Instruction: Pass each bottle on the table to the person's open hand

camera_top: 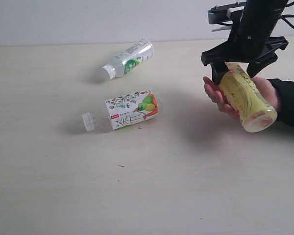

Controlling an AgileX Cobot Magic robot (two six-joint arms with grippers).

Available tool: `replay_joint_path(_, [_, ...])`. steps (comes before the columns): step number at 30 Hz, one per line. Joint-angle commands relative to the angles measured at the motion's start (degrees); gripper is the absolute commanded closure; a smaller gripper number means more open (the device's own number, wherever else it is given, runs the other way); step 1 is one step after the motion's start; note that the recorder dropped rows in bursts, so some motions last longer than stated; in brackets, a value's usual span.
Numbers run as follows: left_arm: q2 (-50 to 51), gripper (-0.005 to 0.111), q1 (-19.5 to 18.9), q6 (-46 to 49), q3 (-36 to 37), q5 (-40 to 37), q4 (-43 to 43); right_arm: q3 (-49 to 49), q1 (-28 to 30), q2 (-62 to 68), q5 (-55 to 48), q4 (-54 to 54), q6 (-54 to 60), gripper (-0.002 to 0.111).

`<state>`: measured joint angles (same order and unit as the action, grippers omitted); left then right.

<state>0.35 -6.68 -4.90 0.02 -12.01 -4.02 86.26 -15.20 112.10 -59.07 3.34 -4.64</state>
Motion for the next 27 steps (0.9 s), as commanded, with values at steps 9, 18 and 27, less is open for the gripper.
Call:
replay_joint_path(9, [-0.3, 0.107, -0.1, 0.1, 0.0, 0.3, -0.1, 2.2, 0.2, -23.1, -8.1, -0.7, 4.6, 0.097])
replay_joint_path(18, [-0.3, 0.107, -0.1, 0.1, 0.0, 0.3, -0.1, -46.3, 0.2, -69.5, 25.1, -12.6, 12.6, 0.108])
replay_joint_path(27, [-0.3, 0.107, -0.1, 0.1, 0.0, 0.3, -0.1, -55.7, 0.2, -84.5, 23.8, -12.8, 12.1, 0.108])
